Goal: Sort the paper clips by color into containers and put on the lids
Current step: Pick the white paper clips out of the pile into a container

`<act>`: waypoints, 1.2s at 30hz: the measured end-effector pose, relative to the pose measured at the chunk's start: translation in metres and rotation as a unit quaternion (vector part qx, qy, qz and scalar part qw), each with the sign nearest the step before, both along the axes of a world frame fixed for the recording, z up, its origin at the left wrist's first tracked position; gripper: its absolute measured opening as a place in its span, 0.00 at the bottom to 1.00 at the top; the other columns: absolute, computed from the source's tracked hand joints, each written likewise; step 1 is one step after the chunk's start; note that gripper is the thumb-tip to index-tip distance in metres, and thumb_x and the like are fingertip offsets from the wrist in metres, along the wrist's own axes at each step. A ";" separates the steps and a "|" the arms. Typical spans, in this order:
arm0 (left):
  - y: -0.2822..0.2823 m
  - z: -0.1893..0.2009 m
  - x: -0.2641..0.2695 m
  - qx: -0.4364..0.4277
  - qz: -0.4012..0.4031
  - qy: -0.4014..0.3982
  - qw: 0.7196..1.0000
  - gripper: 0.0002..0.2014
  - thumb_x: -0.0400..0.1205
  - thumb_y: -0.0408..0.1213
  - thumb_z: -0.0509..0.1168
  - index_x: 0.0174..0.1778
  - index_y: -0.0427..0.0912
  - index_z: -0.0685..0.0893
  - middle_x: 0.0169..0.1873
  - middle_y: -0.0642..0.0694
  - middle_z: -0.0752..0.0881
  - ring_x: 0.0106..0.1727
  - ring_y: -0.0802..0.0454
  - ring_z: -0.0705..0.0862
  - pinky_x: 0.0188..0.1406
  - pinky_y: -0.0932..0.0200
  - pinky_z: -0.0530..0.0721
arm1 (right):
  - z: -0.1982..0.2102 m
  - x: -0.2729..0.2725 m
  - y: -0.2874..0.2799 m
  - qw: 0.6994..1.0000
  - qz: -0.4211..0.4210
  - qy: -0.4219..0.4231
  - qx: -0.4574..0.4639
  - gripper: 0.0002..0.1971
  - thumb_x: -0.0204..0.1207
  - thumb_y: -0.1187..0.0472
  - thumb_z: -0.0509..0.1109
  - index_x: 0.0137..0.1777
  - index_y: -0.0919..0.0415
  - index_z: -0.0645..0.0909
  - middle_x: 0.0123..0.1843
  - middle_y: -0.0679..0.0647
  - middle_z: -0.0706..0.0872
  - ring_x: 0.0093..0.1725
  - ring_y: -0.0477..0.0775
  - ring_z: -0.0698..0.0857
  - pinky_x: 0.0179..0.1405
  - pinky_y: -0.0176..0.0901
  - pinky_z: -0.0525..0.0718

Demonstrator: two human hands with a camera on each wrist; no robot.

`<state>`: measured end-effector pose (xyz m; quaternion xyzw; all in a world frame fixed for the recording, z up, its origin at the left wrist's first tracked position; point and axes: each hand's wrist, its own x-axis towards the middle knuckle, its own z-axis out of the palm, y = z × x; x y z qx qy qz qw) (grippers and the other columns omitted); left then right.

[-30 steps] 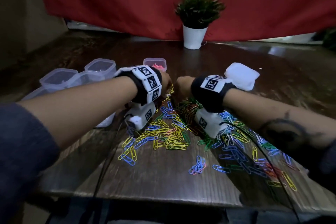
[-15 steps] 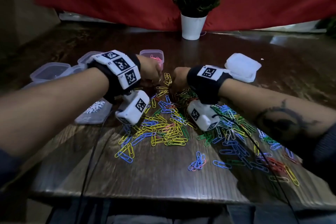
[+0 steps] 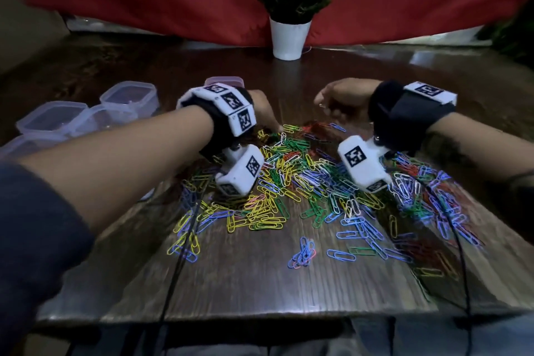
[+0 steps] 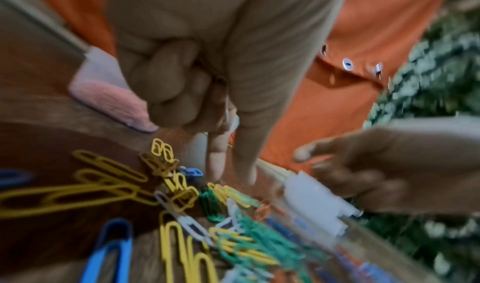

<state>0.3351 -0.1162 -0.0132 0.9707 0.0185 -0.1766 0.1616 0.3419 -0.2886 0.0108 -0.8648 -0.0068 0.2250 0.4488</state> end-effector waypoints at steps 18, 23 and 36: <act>-0.004 0.005 0.013 -0.088 0.015 0.134 0.987 0.12 0.79 0.38 0.59 0.30 0.42 0.72 0.21 0.49 0.65 0.20 0.55 0.59 0.19 0.69 0.55 | 0.015 -0.133 -0.054 0.943 -0.167 -0.073 0.279 0.13 0.80 0.63 0.56 0.34 0.56 0.72 0.24 0.48 0.60 0.16 0.41 0.58 0.12 0.23 0.51; 0.000 0.007 0.003 -0.301 0.120 0.169 0.931 0.11 0.81 0.34 0.47 0.32 0.42 0.65 0.17 0.49 0.70 0.14 0.59 0.67 0.08 0.73 0.59 | -0.009 -0.145 -0.040 0.886 -0.170 0.055 0.429 0.13 0.83 0.63 0.50 0.38 0.58 0.71 0.18 0.46 0.60 0.12 0.37 0.56 0.08 0.21 0.51; 0.010 0.014 -0.013 -0.341 0.170 0.157 0.911 0.17 0.86 0.44 0.50 0.31 0.45 0.68 0.16 0.53 0.66 0.15 0.61 0.62 0.10 0.72 0.57 | -0.029 -0.149 -0.026 0.871 -0.171 0.063 0.457 0.13 0.84 0.65 0.49 0.39 0.59 0.72 0.17 0.45 0.60 0.12 0.38 0.57 0.10 0.21 0.52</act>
